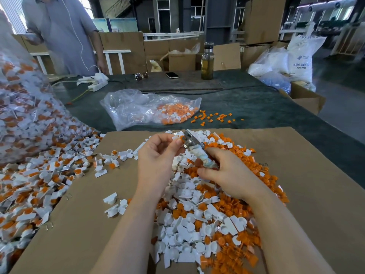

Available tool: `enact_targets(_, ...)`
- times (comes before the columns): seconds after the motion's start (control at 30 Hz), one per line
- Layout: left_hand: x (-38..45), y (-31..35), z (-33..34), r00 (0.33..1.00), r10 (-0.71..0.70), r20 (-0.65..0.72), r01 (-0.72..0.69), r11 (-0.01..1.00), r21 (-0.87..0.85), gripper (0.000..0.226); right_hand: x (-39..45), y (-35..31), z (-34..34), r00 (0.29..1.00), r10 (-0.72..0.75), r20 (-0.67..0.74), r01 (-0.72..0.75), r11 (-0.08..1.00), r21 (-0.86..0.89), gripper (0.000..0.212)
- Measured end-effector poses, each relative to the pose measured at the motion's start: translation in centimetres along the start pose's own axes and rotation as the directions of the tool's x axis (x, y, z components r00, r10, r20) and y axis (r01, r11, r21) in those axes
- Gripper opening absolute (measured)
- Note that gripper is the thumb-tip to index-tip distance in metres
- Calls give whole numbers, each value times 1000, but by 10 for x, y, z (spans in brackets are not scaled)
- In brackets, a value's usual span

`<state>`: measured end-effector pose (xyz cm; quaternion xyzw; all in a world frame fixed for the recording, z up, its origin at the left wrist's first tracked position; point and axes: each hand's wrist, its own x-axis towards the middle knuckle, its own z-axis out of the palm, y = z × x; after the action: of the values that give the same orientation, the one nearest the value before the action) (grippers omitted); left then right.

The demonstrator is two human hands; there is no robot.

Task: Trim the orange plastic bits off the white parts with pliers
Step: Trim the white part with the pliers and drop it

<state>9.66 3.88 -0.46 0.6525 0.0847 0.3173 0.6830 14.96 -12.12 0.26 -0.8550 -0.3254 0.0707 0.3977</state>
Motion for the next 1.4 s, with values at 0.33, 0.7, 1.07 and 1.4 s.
enact_targets(0.33, 1, 3, -6, 997, -13, 74, 15, 1000, -25, 1, 0, 2, 6, 998, -38, -41, 37, 999, -37, 11)
enact_targets(0.7, 2, 2, -4, 998, -36, 48, 38, 999, -26, 10, 2, 2, 10, 995, -66, -69, 55, 986, -159, 14)
enact_targets(1.07, 25, 3, -53, 717, -646, -263, 325, 643, -693, 15, 4, 9, 11, 968, -75, -238, -15, 935, -354, 21)
enact_targets(1.4, 40, -1, -82, 604, -735, -309, 264, 550, -792, 43, 4, 15, 10, 948, -42, -317, -82, 925, -370, 15)
